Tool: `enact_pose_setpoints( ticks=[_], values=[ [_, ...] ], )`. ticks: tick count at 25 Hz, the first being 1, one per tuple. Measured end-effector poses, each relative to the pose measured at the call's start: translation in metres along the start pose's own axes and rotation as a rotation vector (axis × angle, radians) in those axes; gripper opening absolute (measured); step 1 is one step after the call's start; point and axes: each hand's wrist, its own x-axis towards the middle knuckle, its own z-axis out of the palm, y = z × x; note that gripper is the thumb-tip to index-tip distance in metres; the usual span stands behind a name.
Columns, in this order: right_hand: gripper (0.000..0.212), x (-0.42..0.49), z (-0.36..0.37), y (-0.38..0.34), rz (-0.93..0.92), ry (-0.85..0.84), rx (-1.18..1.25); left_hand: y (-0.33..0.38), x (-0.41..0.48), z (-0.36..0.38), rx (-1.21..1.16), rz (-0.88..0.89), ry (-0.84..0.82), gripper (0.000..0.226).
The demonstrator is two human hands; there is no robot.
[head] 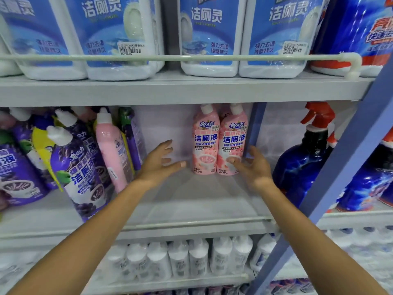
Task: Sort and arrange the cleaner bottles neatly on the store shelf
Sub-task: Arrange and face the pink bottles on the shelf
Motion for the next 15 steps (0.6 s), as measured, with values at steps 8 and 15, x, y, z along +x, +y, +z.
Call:
enact_pose_setpoints(
  ticks=[8,15],
  values=[
    [0.063,-0.067,0.070,-0.063,-0.256,-0.141,-0.097,0.016,-0.121,-0.148,0.042,0.015,0.065,0.067],
    [0.070,-0.114,0.196,-0.144,-0.460,-0.490,-0.003,0.024,-0.184,-0.268,0.167,0.030,0.219,0.064]
  ],
)
